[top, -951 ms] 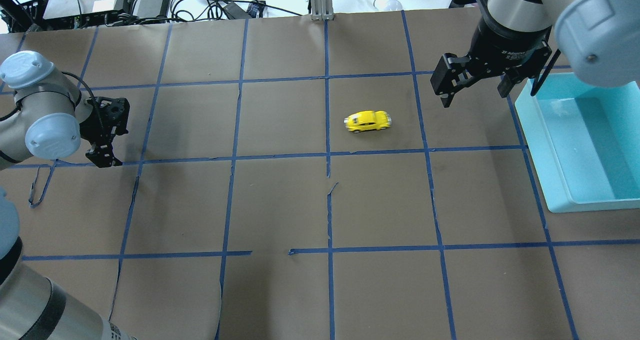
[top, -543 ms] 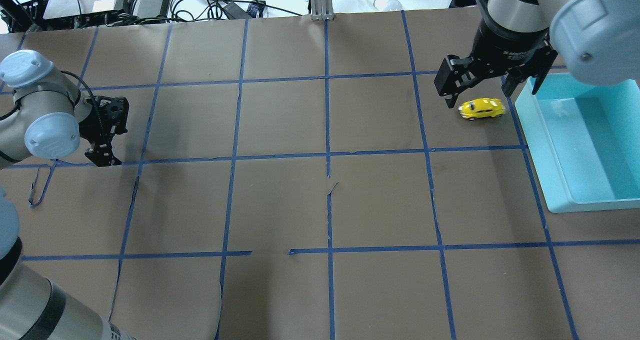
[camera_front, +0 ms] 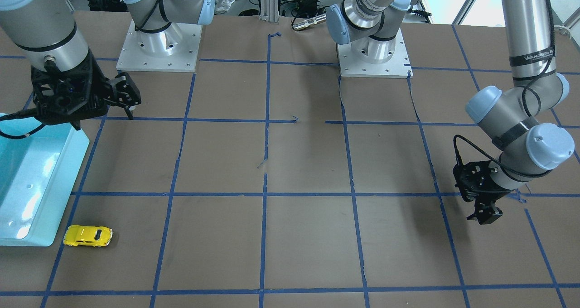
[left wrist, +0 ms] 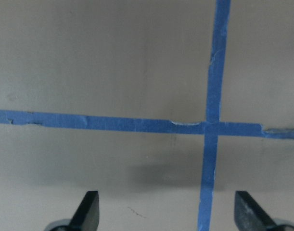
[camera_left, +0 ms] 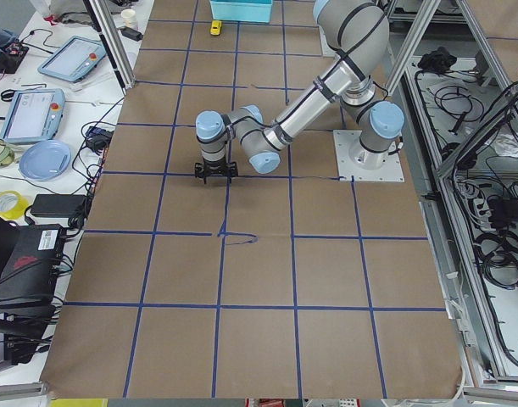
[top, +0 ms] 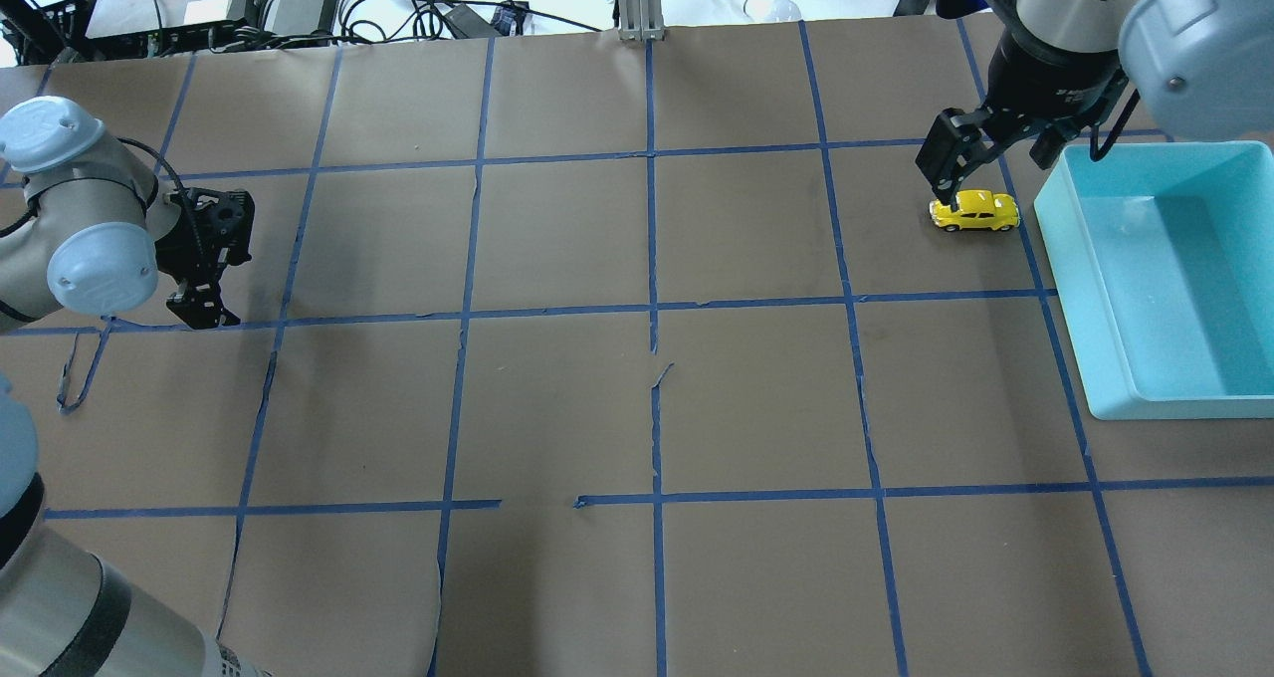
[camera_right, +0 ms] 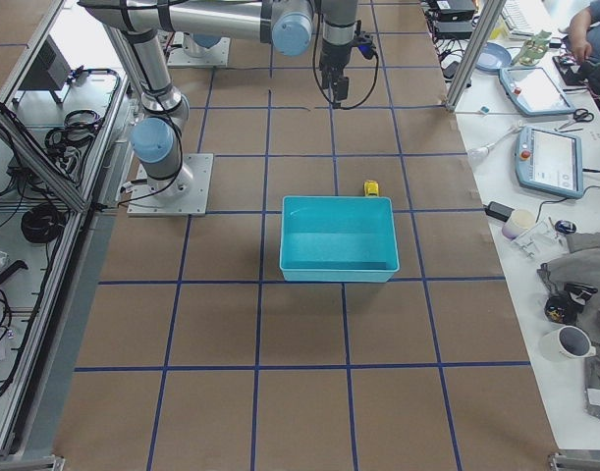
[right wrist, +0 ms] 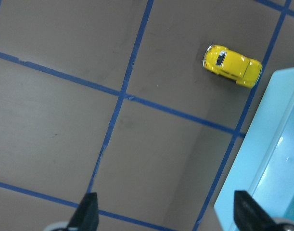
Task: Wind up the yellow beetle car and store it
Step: 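Lower the right gripper onto the car while the left arm rises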
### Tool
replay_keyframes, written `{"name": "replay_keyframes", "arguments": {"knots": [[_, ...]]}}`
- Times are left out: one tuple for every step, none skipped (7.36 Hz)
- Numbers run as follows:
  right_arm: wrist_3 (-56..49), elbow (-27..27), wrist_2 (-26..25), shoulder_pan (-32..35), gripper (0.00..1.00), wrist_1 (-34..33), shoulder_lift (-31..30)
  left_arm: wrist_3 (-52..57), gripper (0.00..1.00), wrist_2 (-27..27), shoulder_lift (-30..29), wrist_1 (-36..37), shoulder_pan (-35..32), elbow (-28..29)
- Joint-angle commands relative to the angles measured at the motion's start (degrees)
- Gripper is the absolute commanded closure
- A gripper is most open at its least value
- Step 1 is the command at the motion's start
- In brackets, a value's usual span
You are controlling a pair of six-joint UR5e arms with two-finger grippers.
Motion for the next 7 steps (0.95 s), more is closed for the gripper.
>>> {"name": "replay_keyframes", "arguments": {"knots": [[-22.2,0.0,-0.5,-1.1,0.0,-8.5,5.2,-9.5,0.0,0.0,1.9,0.1,-0.3,1.3],[-29.2,0.0,-0.5,-1.3,0.0,-10.7,8.0,-17.1,0.0,0.0,3.5,-1.3,-1.6,1.8],[-35.6,0.0,0.0,-1.9,0.0,-12.0,10.2,-26.1,0.0,-1.4,5.4,-2.0,-3.6,2.1],[-42.2,0.0,0.3,-3.8,0.0,-14.5,12.7,-34.9,0.0,-1.4,7.5,-3.5,-7.3,2.4],[-48.8,-0.1,0.6,-6.2,0.0,-17.5,16.0,-41.6,0.0,-0.8,8.9,-4.3,-11.6,2.5],[-52.8,-0.2,1.8,-7.4,0.0,-20.0,18.3,-47.9,0.0,-0.8,10.5,-7.5,-14.3,3.4],[-54.7,-0.2,2.0,-7.8,0.0,-23.3,20.4,-53.6,0.0,-0.8,12.9,-13.4,-15.2,5.4]]}}
